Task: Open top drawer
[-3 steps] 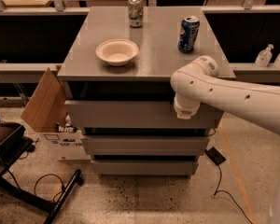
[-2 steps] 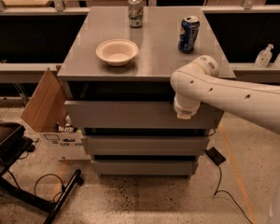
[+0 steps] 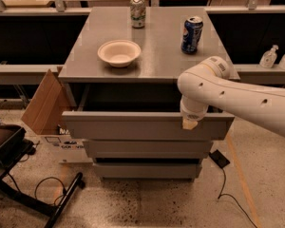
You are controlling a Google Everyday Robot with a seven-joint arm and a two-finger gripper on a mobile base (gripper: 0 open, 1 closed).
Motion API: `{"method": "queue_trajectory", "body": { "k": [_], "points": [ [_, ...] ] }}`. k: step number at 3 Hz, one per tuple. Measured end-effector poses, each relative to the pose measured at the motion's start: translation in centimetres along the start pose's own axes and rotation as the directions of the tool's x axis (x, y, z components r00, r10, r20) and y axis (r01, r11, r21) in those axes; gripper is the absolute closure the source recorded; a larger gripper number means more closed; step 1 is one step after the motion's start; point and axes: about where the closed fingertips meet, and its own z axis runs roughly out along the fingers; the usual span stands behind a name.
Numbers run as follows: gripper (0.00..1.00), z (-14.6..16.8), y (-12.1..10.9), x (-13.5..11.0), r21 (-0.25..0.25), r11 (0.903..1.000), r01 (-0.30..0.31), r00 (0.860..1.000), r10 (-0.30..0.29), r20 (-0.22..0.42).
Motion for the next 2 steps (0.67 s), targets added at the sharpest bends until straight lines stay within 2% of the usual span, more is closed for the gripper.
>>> {"method": "queue_trajectory", "body": {
  "k": [1,2],
  "points": [
    [1.00,-2.6,2.5,0.2,-0.009,0.9999,0.014,0.998,-0.014,0.063],
    [1.00,-4.5,4.2,0.3,-0.013,0.9994,0.032,0.995,-0.030,0.098]
  ]
}}
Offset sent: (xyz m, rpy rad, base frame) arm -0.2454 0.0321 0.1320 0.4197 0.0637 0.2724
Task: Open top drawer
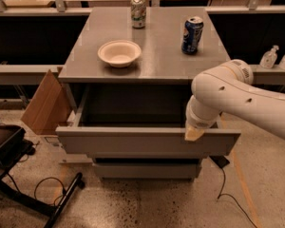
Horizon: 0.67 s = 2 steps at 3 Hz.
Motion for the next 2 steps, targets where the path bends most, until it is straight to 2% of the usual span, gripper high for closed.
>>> {"method": "queue_trajectory", "body": {
  "k": [1,2],
  "points": [
    [1.00,-0.2,0.3,0.0,-0.004,1.0000,0.002,1.000,-0.002,0.006],
    [1.00,-1.8,2.1,-0.2,-0.030,0.9994,0.018,0.999,-0.016,0.049]
  ]
}}
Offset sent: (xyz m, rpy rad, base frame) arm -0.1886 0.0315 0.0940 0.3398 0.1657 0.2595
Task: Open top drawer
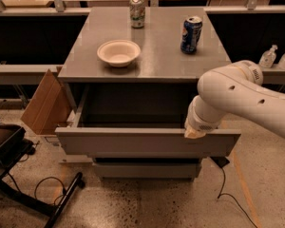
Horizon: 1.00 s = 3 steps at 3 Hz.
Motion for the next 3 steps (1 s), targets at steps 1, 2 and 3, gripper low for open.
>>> {"method": "queue_trajectory", "body": {
  "k": [1,2,3],
  "points": [
    [1.00,-1.8,2.1,-0.5,-0.036,0.9991,0.022,0.998,-0.020,0.052],
    [0.82,-2.3,3.2,-1.3,-0.061,0.9974,0.039,0.993,-0.032,0.112],
    [0.59,-2.4,3.3,-1.3,-0.060,0.9974,0.040,0.993,-0.033,0.111]
  ]
}}
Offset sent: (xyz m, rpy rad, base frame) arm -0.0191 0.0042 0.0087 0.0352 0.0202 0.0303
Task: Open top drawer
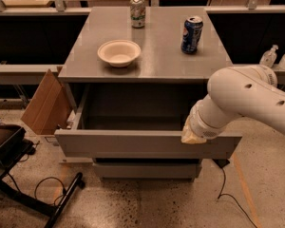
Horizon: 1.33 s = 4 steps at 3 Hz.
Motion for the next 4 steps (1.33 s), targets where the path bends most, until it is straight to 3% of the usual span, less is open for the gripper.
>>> {"method": "queue_trajectory", "body": {
  "k": [1,2,3,4],
  "points": [
    [0.35,-0.1,0.0,0.0,-0.003,1.0000,0.006,1.000,-0.006,-0.020],
    [0.11,-1.3,-0.1,-0.1,-0.006,0.9998,0.018,0.996,-0.018,-0.084],
    [0.00,-1.4,0.0,-0.1,-0.008,0.9998,0.019,0.996,-0.020,-0.089],
    [0.00,-1.1,-0.4,0.3,0.006,1.0000,0.006,0.995,-0.006,-0.096]
  ]
}}
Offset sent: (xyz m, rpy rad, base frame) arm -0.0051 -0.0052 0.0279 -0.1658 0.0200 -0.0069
